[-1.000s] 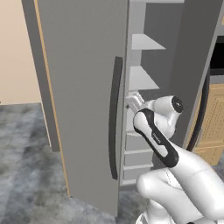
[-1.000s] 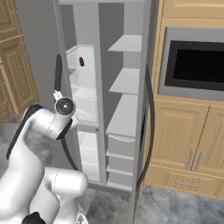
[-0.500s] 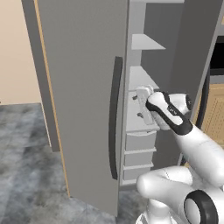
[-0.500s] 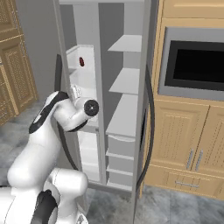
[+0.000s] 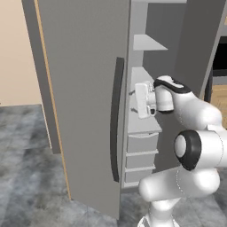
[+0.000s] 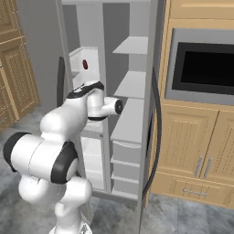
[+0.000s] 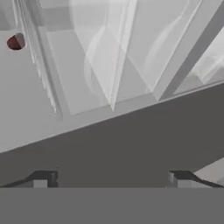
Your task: Move the hot dog bun to the plate on the dining table and place the condiment next to that plate. Then navigate to the fridge and take the sausage and place it on the plate as well.
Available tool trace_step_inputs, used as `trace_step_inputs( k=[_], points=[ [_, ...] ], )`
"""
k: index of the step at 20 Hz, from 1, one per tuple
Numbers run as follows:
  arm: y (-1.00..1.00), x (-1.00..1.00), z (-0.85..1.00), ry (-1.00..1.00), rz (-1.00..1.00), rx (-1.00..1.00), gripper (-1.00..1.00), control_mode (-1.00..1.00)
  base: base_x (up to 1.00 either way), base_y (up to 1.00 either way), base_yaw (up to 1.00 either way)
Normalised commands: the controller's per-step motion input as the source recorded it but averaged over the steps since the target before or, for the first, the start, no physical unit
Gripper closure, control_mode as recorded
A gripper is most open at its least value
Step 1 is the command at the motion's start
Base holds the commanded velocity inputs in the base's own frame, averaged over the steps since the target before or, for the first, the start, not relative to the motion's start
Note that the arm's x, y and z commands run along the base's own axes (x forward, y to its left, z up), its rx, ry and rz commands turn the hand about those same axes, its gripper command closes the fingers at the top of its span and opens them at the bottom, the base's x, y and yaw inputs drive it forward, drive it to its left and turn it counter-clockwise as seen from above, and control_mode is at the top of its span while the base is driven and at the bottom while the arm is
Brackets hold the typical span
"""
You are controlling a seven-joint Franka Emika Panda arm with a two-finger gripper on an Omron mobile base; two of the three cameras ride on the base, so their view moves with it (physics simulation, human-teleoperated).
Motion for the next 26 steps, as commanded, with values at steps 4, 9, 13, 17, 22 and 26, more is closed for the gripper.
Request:
trace_step_inputs(
  k=[4, 9, 13, 17, 22, 26],
  points=[
    [0.28, 0.25, 0.0, 0.01, 0.2, 0.05, -1.0, -1.0, 0.0, 0.0, 0.0],
    [0.41, 0.02, 0.0, 0.0, 0.14, 0.0, -1.0, -1.0, 0.0, 0.0, 0.0],
    [0.54, -0.02, 0.0, 0.0, 0.11, 0.0, -1.0, -1.0, 0.0, 0.0, 0.0],
    [0.6, -0.18, 0.0, 0.0, 0.08, 0.0, -1.0, -1.0, 0.0, 0.0, 0.0],
    [0.71, -0.29, 0.02, 0.0, 0.07, 0.0, -1.0, -1.0, 0.0, 0.0, 0.0],
    [0.76, -0.36, 0.03, 0.0, 0.08, 0.0, -1.0, -1.0, 0.0, 0.0, 0.0]
  ],
)
